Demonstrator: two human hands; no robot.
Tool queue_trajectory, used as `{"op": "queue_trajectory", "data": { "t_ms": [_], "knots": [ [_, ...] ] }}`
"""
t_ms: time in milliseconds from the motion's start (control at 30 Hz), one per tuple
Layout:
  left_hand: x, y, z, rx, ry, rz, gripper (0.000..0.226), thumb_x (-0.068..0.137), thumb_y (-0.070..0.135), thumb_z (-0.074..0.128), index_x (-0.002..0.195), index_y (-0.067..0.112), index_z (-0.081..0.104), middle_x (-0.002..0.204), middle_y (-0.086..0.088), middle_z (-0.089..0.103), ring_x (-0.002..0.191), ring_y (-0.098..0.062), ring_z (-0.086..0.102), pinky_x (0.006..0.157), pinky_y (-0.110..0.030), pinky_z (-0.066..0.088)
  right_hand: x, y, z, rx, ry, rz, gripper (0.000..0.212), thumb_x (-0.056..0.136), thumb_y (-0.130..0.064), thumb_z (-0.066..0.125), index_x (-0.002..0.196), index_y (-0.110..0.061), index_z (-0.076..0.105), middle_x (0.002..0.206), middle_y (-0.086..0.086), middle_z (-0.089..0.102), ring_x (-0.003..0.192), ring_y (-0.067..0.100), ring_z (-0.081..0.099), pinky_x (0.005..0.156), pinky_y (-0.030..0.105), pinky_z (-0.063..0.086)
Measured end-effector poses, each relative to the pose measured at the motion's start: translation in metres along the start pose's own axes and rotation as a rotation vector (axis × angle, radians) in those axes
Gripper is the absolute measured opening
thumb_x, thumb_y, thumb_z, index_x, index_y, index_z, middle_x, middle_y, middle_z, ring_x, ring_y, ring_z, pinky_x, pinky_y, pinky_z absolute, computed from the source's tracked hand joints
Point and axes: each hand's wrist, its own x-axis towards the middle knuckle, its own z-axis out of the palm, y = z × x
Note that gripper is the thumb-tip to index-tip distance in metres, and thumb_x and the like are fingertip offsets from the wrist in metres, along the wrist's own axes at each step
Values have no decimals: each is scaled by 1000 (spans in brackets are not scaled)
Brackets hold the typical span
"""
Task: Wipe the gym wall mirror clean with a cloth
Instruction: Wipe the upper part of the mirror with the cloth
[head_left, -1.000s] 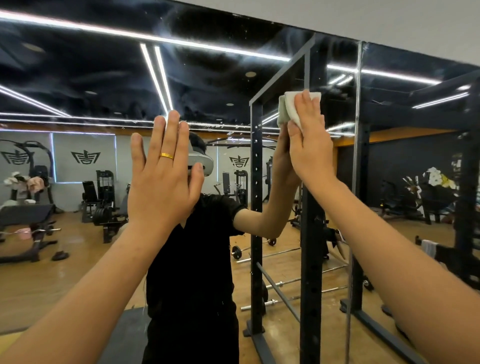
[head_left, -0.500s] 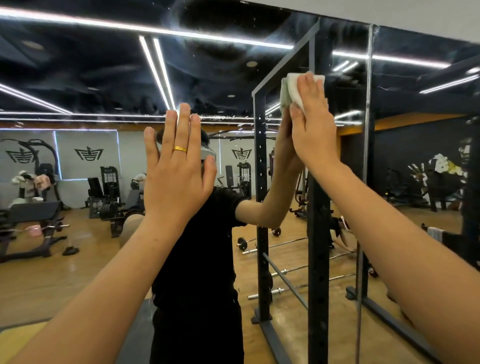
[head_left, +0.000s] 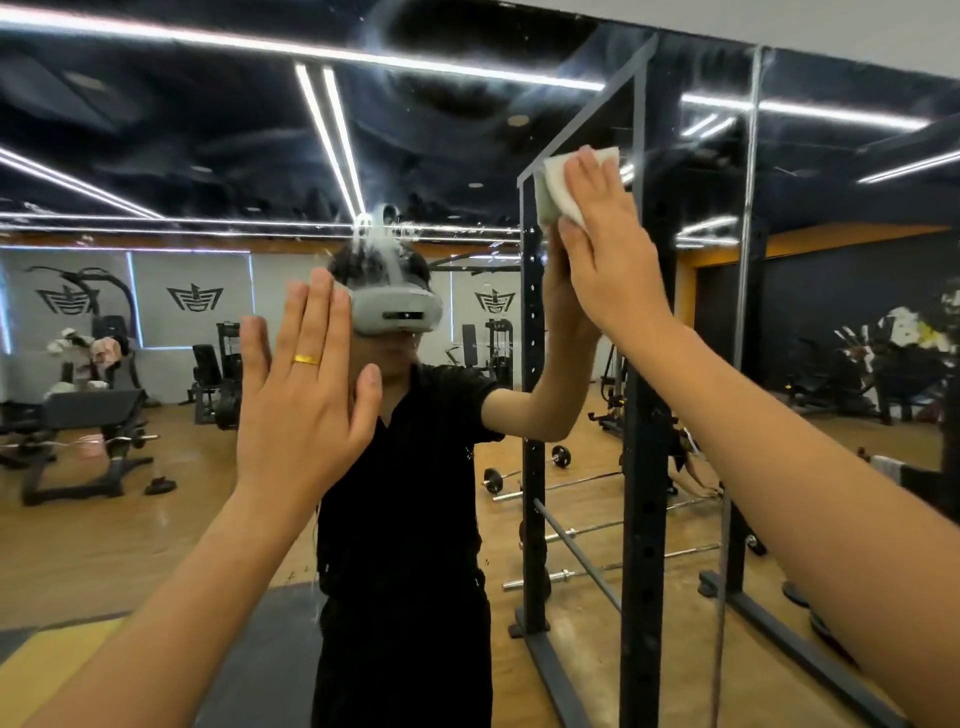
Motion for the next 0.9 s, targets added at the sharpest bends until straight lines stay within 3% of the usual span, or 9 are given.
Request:
{"op": "queue_trajectory", "data": {
  "t_ms": [67,167,333,433,567,667,833,900],
  "knots": [
    [-1,1,2,14,4,3,70,105,37,33,164,3,14,173,-14,6,161,-25,1,128,-58,4,-1,-14,12,46,82,48,54,111,-20,38,163,-16,23,172,-1,13,159,25,6,121,18,4],
    [1,1,5,16,25,-3,70,106,37,33,164,3,15,173,-14,7,160,-26,3,128,-57,3,-34,-19,33,13,78,0,54,111,-22,36,163,-14,23,170,-5,10,159,24,4,128,32,11],
    [0,2,7,5,19,-2,69,107,37,33,164,5,12,173,-15,6,160,-27,3,129,-55,2,-84,-11,38,-47,-41,-97,55,111,-32,29,163,-17,25,171,-1,18,157,12,-2,121,13,-3],
    [0,3,7,32,17,-10,69,107,36,33,164,5,12,173,-15,7,160,-27,4,129,-56,4,-65,-14,28,-70,-34,-115,54,111,-29,30,163,-13,25,171,3,18,156,13,-1,127,28,5],
    [0,2,5,45,19,-7,68,107,35,34,164,3,14,172,-17,9,160,-29,6,128,-58,7,-33,-34,36,39,60,14,54,110,-20,36,163,-14,23,171,5,16,159,27,8,129,44,19],
    [-2,0,5,54,25,-3,68,107,34,36,164,3,16,172,-17,10,160,-29,6,128,-56,5,-46,-45,53,55,122,43,56,110,-20,37,163,-15,21,172,4,15,159,27,7,122,53,34],
    [-1,0,6,60,28,-5,68,107,34,36,164,3,15,172,-17,10,160,-29,6,129,-56,4,-122,-39,81,-78,-10,-118,59,109,-13,46,163,-14,23,172,4,17,160,24,5,130,46,9],
    [-3,1,6,65,28,-7,68,107,35,36,164,3,15,172,-17,10,160,-29,6,129,-56,4,-120,-32,74,-55,-48,-154,58,109,-14,46,163,-15,24,171,2,19,160,21,6,130,43,8]
  ]
}}
